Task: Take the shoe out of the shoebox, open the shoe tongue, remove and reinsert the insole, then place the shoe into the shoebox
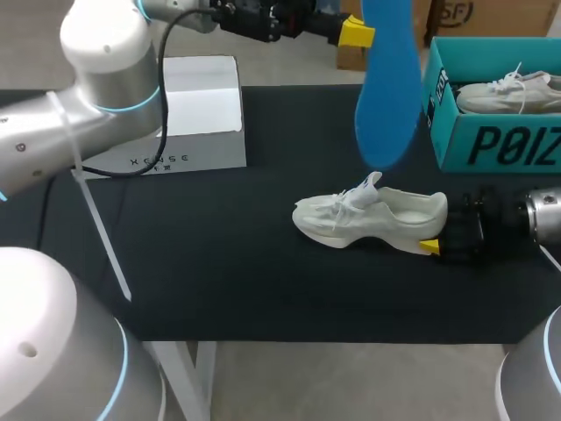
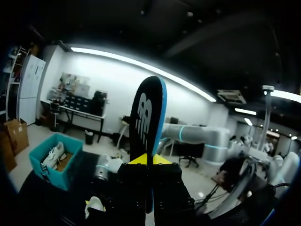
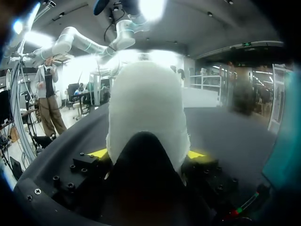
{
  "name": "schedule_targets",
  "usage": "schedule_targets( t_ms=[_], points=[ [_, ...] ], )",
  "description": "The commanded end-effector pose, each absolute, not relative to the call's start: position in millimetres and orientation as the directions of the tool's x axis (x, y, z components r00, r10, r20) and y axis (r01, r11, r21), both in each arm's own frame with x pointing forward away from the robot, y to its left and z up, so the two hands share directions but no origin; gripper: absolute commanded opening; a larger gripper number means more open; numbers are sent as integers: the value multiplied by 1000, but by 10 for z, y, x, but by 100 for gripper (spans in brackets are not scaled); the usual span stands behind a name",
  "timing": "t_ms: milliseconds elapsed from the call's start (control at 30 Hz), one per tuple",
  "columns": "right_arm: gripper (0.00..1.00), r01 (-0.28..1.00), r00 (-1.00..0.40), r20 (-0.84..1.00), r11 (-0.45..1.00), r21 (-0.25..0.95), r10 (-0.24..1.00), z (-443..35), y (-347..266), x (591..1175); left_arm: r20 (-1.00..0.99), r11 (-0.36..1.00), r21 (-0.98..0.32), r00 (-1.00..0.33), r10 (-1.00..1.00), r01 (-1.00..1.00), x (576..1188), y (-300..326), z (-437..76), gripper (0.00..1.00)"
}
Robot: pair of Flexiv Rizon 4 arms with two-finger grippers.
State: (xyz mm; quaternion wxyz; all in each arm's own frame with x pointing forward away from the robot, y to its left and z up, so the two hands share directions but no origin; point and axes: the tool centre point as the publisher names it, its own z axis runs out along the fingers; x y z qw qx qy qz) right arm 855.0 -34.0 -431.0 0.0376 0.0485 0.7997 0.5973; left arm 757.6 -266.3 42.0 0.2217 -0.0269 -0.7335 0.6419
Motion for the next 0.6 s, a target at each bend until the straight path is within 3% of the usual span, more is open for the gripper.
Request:
schedule_targets(
  t_ms=[33,367,400,433,467,600],
  points=[
    [0,33,-992,-2,284,958,123,-4335,-327,8549,302,178,-950,-900,314,-256,7521,-2640,416,0],
    [0,33,-992,-2,284,958,123,-4335,-327,8549,325,218,-939,-894,309,-267,7458,-2575,375,0],
    [25,33,-992,-2,284,958,123,-4335,-327,8549,325,218,-939,-894,309,-267,7458,-2575,375,0],
    [83,33,-992,-2,284,958,123,-4335,-327,8549,325,218,-939,-894,309,-267,7458,-2575,375,0],
    [100,33,-992,-2,284,958,123,-4335,-327,8549,325,218,-939,-894,309,-267,7458,-2575,375,0],
    [100,33,-992,-2,284,958,123,-4335,-327,8549,325,218,-939,-894,309,-267,7458,-2575,375,0]
  ],
)
